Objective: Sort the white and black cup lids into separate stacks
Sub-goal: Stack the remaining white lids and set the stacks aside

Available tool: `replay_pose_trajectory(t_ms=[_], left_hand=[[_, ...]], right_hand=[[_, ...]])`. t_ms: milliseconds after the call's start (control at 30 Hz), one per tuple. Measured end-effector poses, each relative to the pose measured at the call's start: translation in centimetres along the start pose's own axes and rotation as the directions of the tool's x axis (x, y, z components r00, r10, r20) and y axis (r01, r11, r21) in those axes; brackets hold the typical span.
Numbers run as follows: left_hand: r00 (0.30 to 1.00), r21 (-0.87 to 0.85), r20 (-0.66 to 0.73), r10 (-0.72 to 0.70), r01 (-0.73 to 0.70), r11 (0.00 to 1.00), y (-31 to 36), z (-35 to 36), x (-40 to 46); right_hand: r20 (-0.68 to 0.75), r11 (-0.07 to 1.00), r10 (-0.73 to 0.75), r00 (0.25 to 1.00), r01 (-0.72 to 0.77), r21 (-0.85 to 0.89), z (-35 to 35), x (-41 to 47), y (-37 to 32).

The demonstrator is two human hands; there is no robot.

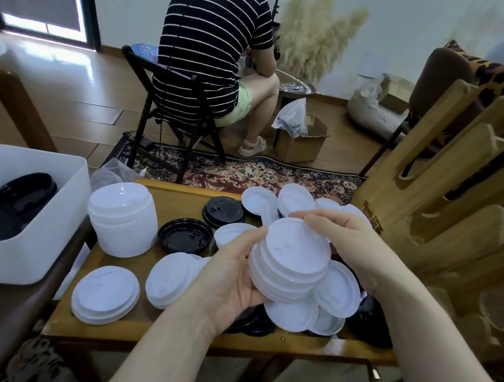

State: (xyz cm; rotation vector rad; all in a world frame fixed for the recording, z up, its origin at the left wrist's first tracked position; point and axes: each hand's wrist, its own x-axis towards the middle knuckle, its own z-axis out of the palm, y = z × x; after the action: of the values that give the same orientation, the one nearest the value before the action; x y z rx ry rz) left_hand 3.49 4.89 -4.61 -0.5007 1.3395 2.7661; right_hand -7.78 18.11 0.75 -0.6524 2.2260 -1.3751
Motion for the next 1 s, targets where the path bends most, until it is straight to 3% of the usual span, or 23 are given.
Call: replay_pose_trajectory(t_ms=[133,233,333,633,833,1000], left_hand=[[1.000,-0.019,-0.002,0.006,-0.006,1.000,0.1,-0.1,0.0],[1.000,-0.020,0.012,0.022,-0.022,1.000,0.2,-0.2,0.0],[1.000,-0.021,0.000,0.021,-0.021,1.000,0.1,-0.1,0.0],[1.000,-0.003,-0.029,-0.001,0.001,1.000,0.1,-0.5,0.3],[1.000,0.015,-0.004,-0.001,0.001,1.000,0.0,-0.7,0.3],[1.000,-0.098,-0.013,0.017,-0.018,0.995,-0.3,-1.0,0.3]], right_hand=[[0.067,0.989,-0.033,0.997,0.042,-0.142,0.3,-1.3,-0.3],[0.150,0.933,-0.032,0.988,0.083,-0.351,0.4,-2.3,-0.5],[0.162,0.876,-0.105,0.981,0.169,-0.453,0.8,-2.7,-0.2],[0.127,0.949,-0.176,0.976,0.202,-0.241,-0.8,-1.9,0.0],[0.348,0.896,-0.166,0.923,0.288,-0.338,-1.0,-2.1,0.3],[0.366,0.902,-0.220,0.904,0.332,-0.278,-0.9,-2.2,0.3]])
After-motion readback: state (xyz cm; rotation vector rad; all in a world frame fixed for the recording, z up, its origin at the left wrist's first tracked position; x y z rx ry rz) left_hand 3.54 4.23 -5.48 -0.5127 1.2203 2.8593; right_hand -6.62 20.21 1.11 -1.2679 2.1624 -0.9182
